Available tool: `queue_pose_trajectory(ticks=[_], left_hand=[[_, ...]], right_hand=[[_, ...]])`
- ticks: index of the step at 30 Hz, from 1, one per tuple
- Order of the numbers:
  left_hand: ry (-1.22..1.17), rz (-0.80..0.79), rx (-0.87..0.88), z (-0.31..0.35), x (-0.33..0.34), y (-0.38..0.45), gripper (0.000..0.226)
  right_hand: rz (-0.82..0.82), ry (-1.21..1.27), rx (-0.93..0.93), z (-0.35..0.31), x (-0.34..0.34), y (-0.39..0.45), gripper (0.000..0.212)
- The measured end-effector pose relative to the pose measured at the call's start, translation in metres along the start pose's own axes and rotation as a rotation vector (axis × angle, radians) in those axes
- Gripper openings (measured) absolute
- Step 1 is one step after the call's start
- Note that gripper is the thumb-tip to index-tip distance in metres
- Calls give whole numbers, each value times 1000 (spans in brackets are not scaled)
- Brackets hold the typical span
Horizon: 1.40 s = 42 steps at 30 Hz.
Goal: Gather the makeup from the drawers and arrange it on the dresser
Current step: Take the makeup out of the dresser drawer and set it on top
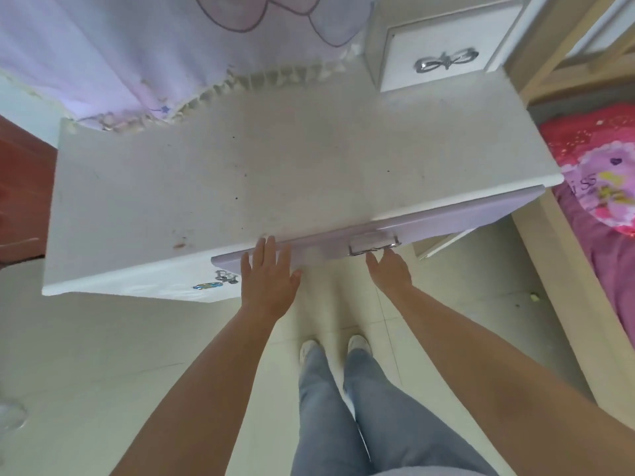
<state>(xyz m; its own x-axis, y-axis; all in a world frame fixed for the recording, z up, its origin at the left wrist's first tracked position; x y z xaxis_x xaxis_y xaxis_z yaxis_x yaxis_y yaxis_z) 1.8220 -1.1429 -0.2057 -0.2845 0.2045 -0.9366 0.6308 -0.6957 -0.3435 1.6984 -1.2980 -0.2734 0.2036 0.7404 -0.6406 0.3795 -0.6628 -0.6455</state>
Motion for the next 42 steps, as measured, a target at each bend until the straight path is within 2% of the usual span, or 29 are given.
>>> queue_pose_trajectory(ticks=[2,5,8,15,18,20,23,27,34,40,42], left_hand=[[3,119,48,-6,15,14,47],[14,208,87,-16,34,21,45],[11,327,166,-23,45,24,47],[-12,460,214,-37,51,27,44],[-48,459,259,-38,51,17,38],[-85,408,293,-36,50,11,31],[-124,259,306,-32,52,-2,32],[-139,143,349,-29,64,-28,35],[-101,-25,323,-18,88,-39,42],[-47,-25,317,-12,98,-39,45],[-47,-7,315,-13,99,-39,47]], right_hand=[[-37,404,208,-3,14,21,50],[-97,1025,406,-7,38,36,16],[-91,1245,428,-9,43,44,13],[-16,1226,399,-3,42,44,21],[-22,1214,421,8,47,32,15],[-7,1195,449,20,50,22,6],[-11,1178,470,37,55,6,11],[-42,1168,467,59,61,-17,8],[-161,1127,428,73,67,-20,24],[-254,1080,417,80,68,-19,20],[-296,972,403,79,64,-23,23]])
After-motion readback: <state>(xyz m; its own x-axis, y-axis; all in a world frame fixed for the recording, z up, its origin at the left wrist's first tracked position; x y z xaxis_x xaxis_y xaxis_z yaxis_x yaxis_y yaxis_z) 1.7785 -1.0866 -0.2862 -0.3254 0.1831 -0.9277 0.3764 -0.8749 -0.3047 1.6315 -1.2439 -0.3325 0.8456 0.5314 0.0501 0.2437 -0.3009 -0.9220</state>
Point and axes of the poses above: each hand's wrist, its own y-axis towards the middle knuckle, its own x-axis out of the palm, z = x × y, the point moved 3 cm from there along y, towards the middle knuckle, and after that the axes turned 3 degrees about -y, right-handed, at the moved point
